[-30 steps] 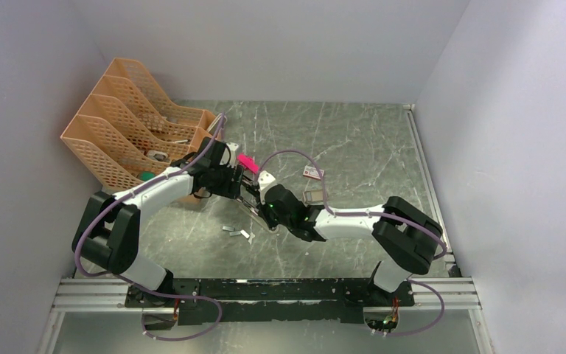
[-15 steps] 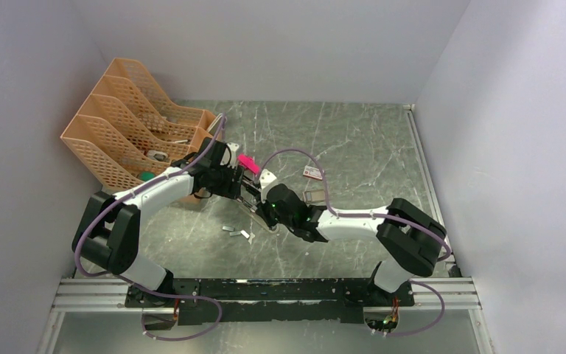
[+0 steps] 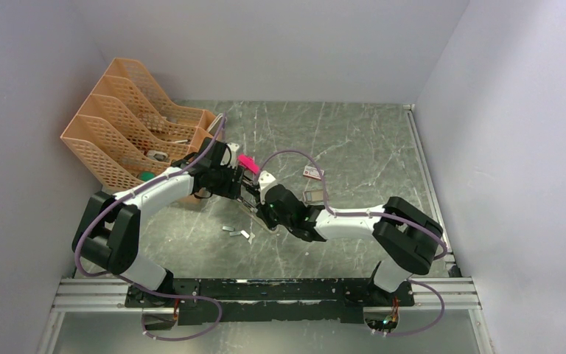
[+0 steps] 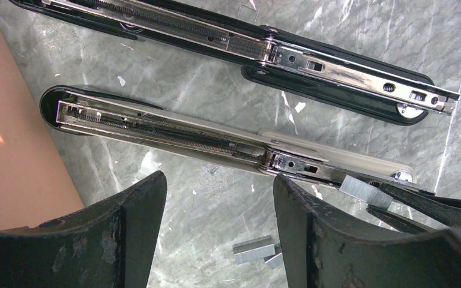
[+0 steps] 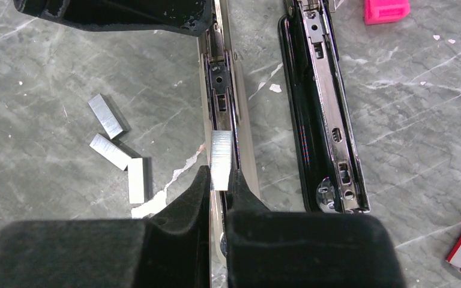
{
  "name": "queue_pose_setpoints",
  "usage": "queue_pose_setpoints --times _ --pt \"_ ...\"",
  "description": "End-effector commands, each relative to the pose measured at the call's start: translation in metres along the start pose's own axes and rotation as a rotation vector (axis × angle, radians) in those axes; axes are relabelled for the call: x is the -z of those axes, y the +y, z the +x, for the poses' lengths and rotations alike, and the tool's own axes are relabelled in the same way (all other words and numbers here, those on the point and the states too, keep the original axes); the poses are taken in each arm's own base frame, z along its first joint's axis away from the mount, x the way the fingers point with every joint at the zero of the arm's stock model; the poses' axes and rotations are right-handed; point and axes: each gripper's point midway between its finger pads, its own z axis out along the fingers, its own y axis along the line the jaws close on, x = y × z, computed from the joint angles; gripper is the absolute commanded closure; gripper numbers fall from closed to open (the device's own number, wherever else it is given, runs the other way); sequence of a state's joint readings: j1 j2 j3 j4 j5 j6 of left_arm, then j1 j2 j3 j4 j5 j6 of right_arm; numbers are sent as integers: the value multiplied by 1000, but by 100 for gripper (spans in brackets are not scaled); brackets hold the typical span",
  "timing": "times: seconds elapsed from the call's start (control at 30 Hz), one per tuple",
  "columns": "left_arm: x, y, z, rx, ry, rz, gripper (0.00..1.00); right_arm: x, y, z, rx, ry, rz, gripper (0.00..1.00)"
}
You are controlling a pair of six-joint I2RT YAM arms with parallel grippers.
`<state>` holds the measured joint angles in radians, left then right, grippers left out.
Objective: Load the staples into the stapler
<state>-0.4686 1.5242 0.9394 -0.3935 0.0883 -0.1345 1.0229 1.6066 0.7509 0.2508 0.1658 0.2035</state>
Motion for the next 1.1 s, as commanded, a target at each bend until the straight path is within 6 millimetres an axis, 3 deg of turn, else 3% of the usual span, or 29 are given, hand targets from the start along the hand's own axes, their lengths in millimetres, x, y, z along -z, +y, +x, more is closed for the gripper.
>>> queue_pose_setpoints --times 0.0,0.7,1.07 --pt "-2 1 0 -19 -9 -14 30 -5 0 3 -3 26 15 100" --pt "-2 1 -1 -21 -10 -13 30 -3 -4 11 8 74 37 100" --pt "-2 0 -1 -24 -10 -13 29 1 -5 25 13 117 35 100"
